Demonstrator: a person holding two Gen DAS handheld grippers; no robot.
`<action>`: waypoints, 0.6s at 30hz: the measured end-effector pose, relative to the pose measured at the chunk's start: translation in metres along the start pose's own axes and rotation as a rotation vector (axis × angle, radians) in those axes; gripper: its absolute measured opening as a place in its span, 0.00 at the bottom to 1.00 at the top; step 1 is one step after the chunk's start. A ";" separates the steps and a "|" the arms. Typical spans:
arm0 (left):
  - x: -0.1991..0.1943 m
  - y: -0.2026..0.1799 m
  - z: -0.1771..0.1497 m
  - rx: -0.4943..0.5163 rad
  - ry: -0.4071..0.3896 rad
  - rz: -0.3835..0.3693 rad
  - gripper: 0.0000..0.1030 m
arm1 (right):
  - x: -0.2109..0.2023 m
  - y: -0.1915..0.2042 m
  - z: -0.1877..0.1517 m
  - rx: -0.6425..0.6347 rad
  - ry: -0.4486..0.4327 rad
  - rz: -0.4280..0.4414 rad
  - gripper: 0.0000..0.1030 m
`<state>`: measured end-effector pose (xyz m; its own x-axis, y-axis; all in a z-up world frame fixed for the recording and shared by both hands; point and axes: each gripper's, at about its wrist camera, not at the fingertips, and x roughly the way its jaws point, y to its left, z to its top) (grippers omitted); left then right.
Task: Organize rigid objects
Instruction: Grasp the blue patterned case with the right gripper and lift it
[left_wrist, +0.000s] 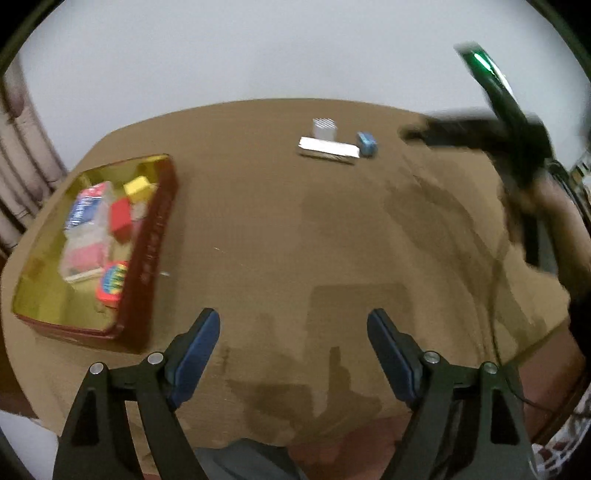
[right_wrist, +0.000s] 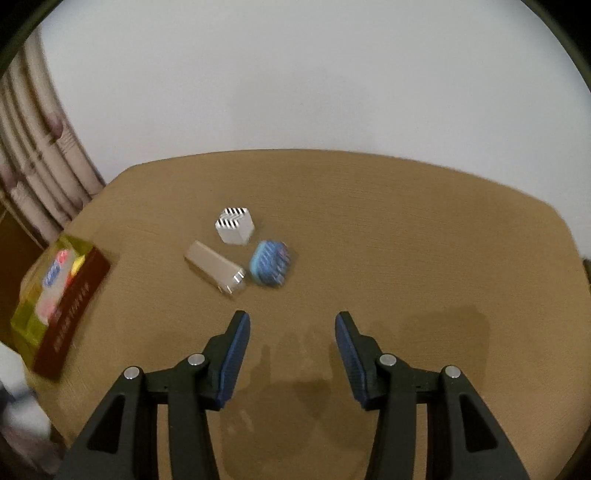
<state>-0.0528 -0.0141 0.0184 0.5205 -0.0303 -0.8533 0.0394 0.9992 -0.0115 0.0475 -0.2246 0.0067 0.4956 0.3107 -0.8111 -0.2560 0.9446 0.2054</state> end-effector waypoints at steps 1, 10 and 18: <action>0.002 -0.002 -0.001 0.001 0.000 0.000 0.76 | 0.007 0.009 0.009 -0.013 0.002 -0.024 0.48; 0.010 0.013 0.000 -0.053 0.006 -0.023 0.76 | 0.061 0.023 0.040 0.061 0.059 -0.044 0.48; 0.023 0.026 -0.007 -0.102 0.055 -0.043 0.76 | 0.098 0.022 0.047 0.076 0.148 -0.096 0.40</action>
<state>-0.0454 0.0112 -0.0053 0.4723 -0.0740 -0.8783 -0.0283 0.9947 -0.0990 0.1297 -0.1681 -0.0427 0.3859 0.2048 -0.8995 -0.1470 0.9762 0.1592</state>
